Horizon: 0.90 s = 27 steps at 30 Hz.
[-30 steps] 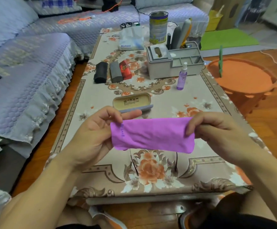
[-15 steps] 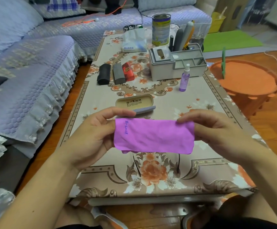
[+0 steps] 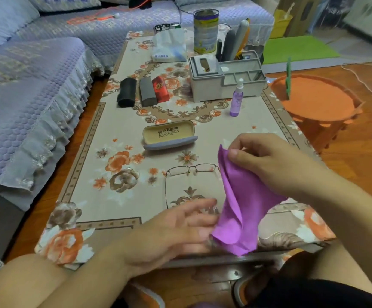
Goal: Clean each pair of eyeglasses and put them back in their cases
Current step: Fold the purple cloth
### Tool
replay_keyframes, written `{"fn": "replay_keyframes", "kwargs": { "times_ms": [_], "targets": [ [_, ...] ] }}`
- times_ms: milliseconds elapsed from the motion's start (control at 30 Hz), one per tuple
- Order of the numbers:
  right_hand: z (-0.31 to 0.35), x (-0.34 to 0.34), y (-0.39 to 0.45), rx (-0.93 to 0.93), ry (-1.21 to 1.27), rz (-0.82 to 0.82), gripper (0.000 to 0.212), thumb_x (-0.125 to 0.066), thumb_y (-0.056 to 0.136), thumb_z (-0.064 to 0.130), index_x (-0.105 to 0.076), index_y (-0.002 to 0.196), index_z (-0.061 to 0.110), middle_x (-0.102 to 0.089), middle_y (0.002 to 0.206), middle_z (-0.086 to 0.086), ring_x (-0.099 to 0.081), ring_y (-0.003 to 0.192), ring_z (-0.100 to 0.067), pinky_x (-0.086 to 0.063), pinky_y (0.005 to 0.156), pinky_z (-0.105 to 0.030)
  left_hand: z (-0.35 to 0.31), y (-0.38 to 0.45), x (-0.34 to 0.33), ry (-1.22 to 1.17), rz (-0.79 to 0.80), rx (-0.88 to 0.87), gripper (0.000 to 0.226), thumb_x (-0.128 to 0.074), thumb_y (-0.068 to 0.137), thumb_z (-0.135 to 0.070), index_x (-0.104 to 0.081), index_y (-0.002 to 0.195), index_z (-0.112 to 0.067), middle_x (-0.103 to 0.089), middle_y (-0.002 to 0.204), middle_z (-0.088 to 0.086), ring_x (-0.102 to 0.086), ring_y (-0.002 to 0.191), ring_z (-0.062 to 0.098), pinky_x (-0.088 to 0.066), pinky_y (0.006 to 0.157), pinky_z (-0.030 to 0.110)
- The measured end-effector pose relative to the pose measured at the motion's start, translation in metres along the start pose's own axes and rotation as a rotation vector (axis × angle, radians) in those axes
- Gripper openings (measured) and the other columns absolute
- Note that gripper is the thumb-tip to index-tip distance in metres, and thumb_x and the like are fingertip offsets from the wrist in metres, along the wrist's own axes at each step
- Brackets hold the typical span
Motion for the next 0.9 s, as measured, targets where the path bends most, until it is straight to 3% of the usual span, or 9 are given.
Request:
{"fn": "replay_keyframes", "kwargs": {
  "times_ms": [133,233,367,433,533,667,733,800,900],
  "targets": [
    [0.016,-0.007,-0.004,-0.035,0.012,0.220,0.024,-0.059,0.100,0.034,-0.070,0.086,0.018,-0.066,0.066,0.005,-0.052,0.052,-0.002,-0.038,0.046,-0.011,-0.044,0.012,-0.008,-0.092,0.047,-0.229,0.093,-0.077,0.083,-0.047,-0.030,0.158,-0.018,-0.042,0.159,0.011,-0.034,0.151,0.028,-0.017,0.126,0.049],
    [0.024,-0.002,0.000,-0.013,-0.067,0.234,0.021,-0.065,0.096,0.038,-0.073,0.087,0.020,-0.073,0.073,0.005,-0.055,0.054,0.001,-0.040,0.050,-0.012,-0.059,0.020,-0.014,0.054,-0.012,-0.262,0.075,-0.077,0.085,-0.039,-0.047,0.147,-0.010,-0.058,0.144,0.018,-0.051,0.139,0.031,-0.037,0.119,0.039],
    [0.000,0.012,0.012,-0.140,0.179,0.245,0.038,-0.077,0.078,0.042,-0.074,0.087,0.005,-0.071,0.078,-0.013,-0.061,0.065,-0.014,-0.048,0.059,-0.027,-0.070,0.018,0.004,0.141,-0.274,-0.348,0.036,-0.072,0.084,-0.013,-0.071,0.118,-0.002,-0.074,0.111,0.017,-0.070,0.101,0.027,-0.058,0.085,0.031],
    [-0.021,-0.007,0.005,-0.247,0.336,0.484,0.050,-0.083,0.070,0.046,-0.069,0.083,-0.001,-0.061,0.072,-0.010,-0.056,0.062,-0.015,-0.044,0.055,-0.022,-0.071,0.010,0.006,-0.060,-0.243,-0.340,0.034,-0.067,0.085,-0.011,-0.070,0.116,0.002,-0.072,0.103,0.017,-0.069,0.091,0.026,-0.061,0.078,0.031],
    [-0.041,-0.044,-0.019,-0.250,0.572,0.842,0.037,-0.089,0.071,0.037,-0.072,0.084,0.006,-0.065,0.075,0.000,-0.059,0.069,-0.012,-0.048,0.068,-0.022,-0.083,-0.006,0.007,-0.196,-0.216,-0.339,0.015,-0.066,0.088,-0.010,-0.069,0.102,-0.003,-0.068,0.089,0.014,-0.068,0.077,0.021,-0.060,0.068,0.027],
    [-0.047,-0.052,-0.012,-0.186,1.019,0.696,0.030,-0.072,0.089,0.021,-0.071,0.111,0.001,-0.066,0.117,-0.014,-0.056,0.112,-0.027,-0.038,0.106,-0.040,-0.097,-0.018,0.019,-0.169,-0.292,-0.305,0.027,-0.057,0.092,-0.015,-0.072,0.112,-0.004,-0.072,0.102,0.018,-0.072,0.090,0.026,-0.061,0.079,0.034],
    [-0.047,-0.052,-0.005,-0.219,1.328,0.519,0.028,-0.054,0.097,0.021,-0.073,0.111,0.007,-0.067,0.120,-0.016,-0.057,0.117,-0.028,-0.039,0.109,-0.041,-0.100,-0.019,0.022,-0.202,-0.300,-0.279,0.037,-0.052,0.096,-0.015,-0.062,0.127,0.002,-0.070,0.115,0.023,-0.071,0.098,0.030,-0.061,0.083,0.040],
    [-0.047,-0.063,-0.007,-0.267,1.563,0.484,0.035,-0.055,0.098,0.033,-0.070,0.115,0.006,-0.072,0.115,-0.015,-0.067,0.110,-0.028,-0.046,0.107,-0.045,-0.100,-0.017,0.025,-0.201,-0.317,-0.265,0.033,-0.047,0.100,-0.014,-0.061,0.124,0.004,-0.072,0.109,0.023,-0.073,0.089,0.027,-0.064,0.072,0.037],
    [-0.051,-0.081,-0.020,-0.314,1.467,0.548,0.062,-0.077,0.087,0.029,-0.058,0.134,-0.006,-0.068,0.126,-0.023,-0.068,0.114,-0.034,-0.051,0.103,-0.049,-0.096,-0.016,0.035,-0.183,-0.382,-0.247,0.022,-0.047,0.104,-0.013,-0.062,0.108,0.002,-0.071,0.092,0.019,-0.071,0.077,0.023,-0.063,0.069,0.034]
  ]
}}
Point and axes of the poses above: each hand's wrist, its own y-axis towards the middle knuckle, its own x-axis out of the back of the hand, z = x × y, the point moved 9 cm from there along y, towards the middle knuckle
